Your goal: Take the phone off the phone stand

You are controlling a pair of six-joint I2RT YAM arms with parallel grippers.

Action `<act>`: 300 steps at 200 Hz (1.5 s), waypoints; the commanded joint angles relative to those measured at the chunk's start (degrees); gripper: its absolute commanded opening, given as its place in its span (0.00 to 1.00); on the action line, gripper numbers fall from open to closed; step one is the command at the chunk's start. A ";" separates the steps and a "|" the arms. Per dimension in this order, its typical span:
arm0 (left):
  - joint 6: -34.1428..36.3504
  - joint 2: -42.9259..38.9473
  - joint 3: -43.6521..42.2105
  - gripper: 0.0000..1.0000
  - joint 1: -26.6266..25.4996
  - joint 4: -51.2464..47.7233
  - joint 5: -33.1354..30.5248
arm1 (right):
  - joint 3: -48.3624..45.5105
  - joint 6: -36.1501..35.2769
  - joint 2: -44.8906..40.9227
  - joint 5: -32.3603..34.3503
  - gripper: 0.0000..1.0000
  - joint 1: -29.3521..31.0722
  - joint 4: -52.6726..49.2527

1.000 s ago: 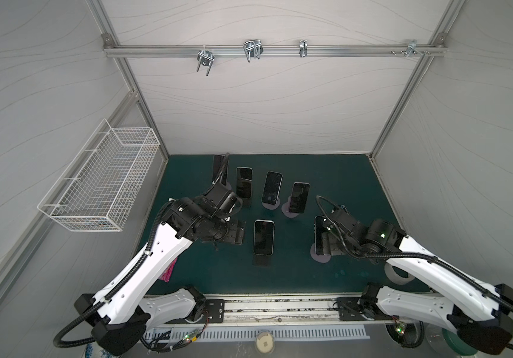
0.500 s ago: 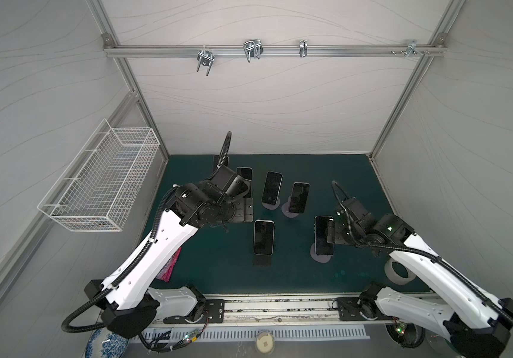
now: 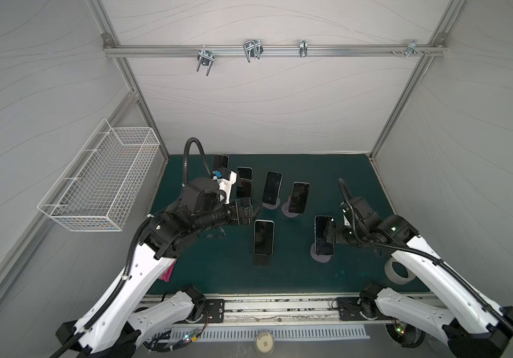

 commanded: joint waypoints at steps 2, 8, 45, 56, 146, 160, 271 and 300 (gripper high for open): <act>0.32 3.33 2.60 0.99 0.28 0.11 8.74 | 0.00 0.22 -0.84 -0.33 0.91 -0.27 0.42; -0.14 3.86 2.61 0.99 0.25 0.27 9.28 | 0.09 -0.07 -0.78 -0.05 0.90 -0.22 0.41; 0.54 6.16 3.36 0.98 0.18 -2.13 6.64 | 0.10 -1.39 -0.09 1.82 0.90 -0.25 1.33; 1.63 7.70 4.64 0.96 0.07 -4.21 5.80 | 0.10 -1.85 -0.07 1.77 0.89 -0.21 1.87; 10.38 21.73 20.12 0.90 -5.95 -13.76 -2.48 | -1.20 -5.25 -1.48 3.43 0.88 -0.25 2.59; 10.37 22.51 20.95 0.89 -6.75 -14.17 -3.13 | -1.56 -5.74 -1.60 3.76 0.88 -0.27 2.52; 11.17 27.24 24.42 0.88 -12.26 -17.64 -5.60 | -2.08 -5.64 -3.23 5.11 0.87 -0.24 4.16; 11.37 27.81 24.52 0.88 -12.42 -17.02 -5.57 | -2.71 -5.01 -2.59 4.74 0.87 -0.26 5.66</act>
